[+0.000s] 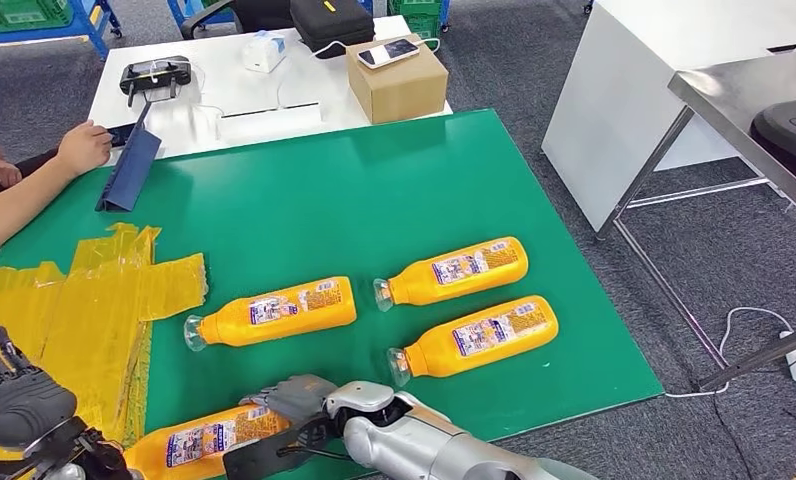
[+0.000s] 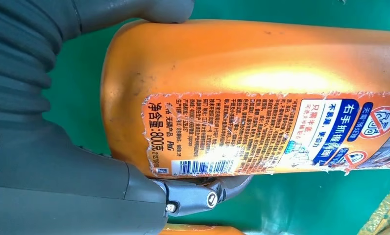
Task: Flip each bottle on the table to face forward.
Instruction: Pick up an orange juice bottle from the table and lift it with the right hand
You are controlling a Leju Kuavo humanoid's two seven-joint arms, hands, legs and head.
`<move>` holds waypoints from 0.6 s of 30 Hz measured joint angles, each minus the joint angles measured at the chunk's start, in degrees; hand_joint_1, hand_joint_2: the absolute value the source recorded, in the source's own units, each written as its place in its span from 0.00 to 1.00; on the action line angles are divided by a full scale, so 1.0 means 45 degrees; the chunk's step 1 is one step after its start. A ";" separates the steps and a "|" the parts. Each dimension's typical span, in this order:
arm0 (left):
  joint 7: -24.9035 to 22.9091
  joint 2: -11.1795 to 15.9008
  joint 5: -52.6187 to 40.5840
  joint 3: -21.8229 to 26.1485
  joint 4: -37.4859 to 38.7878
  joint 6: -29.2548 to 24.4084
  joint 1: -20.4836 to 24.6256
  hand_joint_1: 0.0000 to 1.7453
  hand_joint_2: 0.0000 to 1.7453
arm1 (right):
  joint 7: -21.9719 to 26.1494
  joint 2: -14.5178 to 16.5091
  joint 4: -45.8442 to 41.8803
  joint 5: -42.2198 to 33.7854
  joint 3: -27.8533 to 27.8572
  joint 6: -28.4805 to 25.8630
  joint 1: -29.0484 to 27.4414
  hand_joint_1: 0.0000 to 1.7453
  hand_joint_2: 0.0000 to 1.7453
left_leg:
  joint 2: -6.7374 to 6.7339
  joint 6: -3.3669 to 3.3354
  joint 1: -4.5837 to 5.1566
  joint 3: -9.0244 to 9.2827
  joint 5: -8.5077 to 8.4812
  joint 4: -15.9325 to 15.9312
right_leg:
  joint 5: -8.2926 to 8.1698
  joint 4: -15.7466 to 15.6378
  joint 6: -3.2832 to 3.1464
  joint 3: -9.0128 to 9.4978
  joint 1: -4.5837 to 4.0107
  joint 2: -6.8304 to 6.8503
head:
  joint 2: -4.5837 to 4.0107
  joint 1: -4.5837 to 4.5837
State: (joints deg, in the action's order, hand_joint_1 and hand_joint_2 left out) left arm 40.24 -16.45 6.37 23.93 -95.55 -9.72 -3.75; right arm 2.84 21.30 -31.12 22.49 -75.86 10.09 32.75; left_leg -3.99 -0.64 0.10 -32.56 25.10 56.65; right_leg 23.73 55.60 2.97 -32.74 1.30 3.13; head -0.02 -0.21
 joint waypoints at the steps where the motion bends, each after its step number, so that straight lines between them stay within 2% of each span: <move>1: 0.0000 -0.0044 -0.0024 0.0216 -0.0017 -0.0086 0.0039 0.00 0.00 | -0.0001 0.0010 0.0017 -0.0047 -0.0050 -0.0022 0.0006 1.00 1.00 | -0.0006 0.0000 0.0003 0.0003 0.0000 0.0000 | -0.0003 0.0000 0.0000 0.0005 0.0003 -0.0003 | 0.0000 0.0001; 6: 0.0000 -0.0185 -0.0192 0.1153 -0.0171 -0.1336 0.0175 0.00 0.00 | -0.0045 0.0047 0.0077 -0.0225 -0.0217 -0.0098 0.0033 1.00 1.00 | -0.0009 0.0000 0.0007 0.0012 0.0000 0.0000 | -0.0006 -0.0001 -0.0002 0.0015 0.0006 -0.0005 | 0.0000 0.0001; 10: 0.0000 -0.0190 -0.0350 0.2134 -0.0265 -0.2934 0.0312 0.00 1.00 | -0.0070 0.0068 0.0117 -0.0585 -0.0353 -0.0396 0.0018 1.00 1.00 | -0.0009 0.0000 0.0003 0.0016 0.0000 0.0000 | -0.0005 0.0000 -0.0002 0.0017 -0.0004 -0.0005 | 0.0000 0.0001; 13: 0.0000 -0.0147 -0.0186 0.2880 -0.0142 -0.3363 0.0356 0.00 1.00 | -0.0070 0.0066 0.0162 -0.1029 -0.0333 -0.0996 -0.0085 1.00 1.00 | -0.0009 0.0001 -0.0002 0.0014 0.0000 0.0000 | -0.0004 0.0000 -0.0004 0.0014 -0.0010 -0.0005 | 0.0000 0.0001; 18: 0.0000 -0.0074 -0.0017 0.3910 0.0155 -0.3409 0.0361 0.00 1.00 | 0.0051 0.0060 0.0255 -0.1560 0.0040 -0.1917 -0.0303 1.00 1.00 | -0.0004 0.0002 -0.0005 0.0011 0.0000 -0.0001 | -0.0009 -0.0001 -0.0013 0.0007 -0.0010 -0.0004 | 0.0000 0.0001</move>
State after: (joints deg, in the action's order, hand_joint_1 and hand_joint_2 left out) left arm 40.24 -16.79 6.29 41.53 -94.85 -25.06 -2.13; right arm 3.07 21.57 -29.98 15.46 -75.68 1.47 31.39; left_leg -4.00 -0.63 0.08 -32.51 25.10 56.65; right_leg 23.70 55.59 2.91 -32.71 1.25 3.11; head -0.02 -0.21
